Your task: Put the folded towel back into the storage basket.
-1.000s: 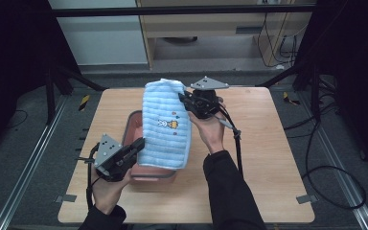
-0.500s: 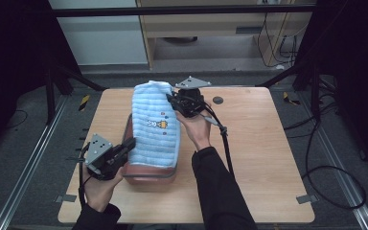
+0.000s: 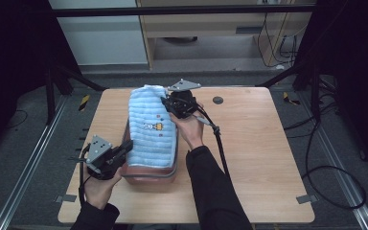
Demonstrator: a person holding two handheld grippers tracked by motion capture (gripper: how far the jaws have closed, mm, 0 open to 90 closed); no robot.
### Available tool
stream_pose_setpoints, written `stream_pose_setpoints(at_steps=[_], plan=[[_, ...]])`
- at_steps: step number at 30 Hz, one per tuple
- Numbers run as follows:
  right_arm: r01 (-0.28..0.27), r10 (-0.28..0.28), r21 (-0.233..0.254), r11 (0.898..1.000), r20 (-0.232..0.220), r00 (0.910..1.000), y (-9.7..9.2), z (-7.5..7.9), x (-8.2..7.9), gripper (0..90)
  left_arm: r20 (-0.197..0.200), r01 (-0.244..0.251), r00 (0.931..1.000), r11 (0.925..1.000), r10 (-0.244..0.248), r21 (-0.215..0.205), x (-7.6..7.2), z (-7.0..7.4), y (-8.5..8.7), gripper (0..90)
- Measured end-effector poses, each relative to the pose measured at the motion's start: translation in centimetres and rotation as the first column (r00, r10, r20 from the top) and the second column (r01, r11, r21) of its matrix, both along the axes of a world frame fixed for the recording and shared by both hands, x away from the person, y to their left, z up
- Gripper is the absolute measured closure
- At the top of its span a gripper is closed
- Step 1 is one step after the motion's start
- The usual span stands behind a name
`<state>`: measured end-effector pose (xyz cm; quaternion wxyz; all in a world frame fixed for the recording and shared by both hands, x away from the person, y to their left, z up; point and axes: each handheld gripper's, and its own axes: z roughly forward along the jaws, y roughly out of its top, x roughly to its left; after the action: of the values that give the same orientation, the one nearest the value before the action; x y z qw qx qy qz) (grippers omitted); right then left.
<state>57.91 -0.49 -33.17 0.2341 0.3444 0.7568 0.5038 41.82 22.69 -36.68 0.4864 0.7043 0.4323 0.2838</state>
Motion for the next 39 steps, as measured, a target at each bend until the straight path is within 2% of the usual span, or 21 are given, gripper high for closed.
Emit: stream_pose_setpoints(at_steps=[10, 16, 28, 39], plan=[[-0.002, 0.002, -0.017, 1.000, -0.022, 0.9998, 0.4, -1.6, 0.2, 79.3, -0.030, -0.007, 0.9995, 0.9997, 0.008, 0.022, 0.2, -1.2, 0.1, 87.6], [-0.001, 0.000, -0.035, 0.999, -0.039, 0.9992, 0.7, -2.6, 0.2, 79.3, -0.052, -0.014, 0.9985, 0.9987, 0.017, 0.050, 0.3, -2.2, -0.1, 87.6], [0.002, -0.007, -0.060, 0.998, -0.081, 0.9967, 1.2, -5.3, 0.7, 79.1, -0.108, -0.032, 0.9932, 0.9949, 0.042, 0.095, 0.8, -4.4, 0.2, 87.6], [0.011, -0.018, -0.075, 0.997, -0.105, 0.9943, 1.3, -7.5, 1.0, 78.9, -0.136, -0.039, 0.9890, 0.9912, 0.056, 0.126, 1.3, -5.5, 0.2, 87.5]])
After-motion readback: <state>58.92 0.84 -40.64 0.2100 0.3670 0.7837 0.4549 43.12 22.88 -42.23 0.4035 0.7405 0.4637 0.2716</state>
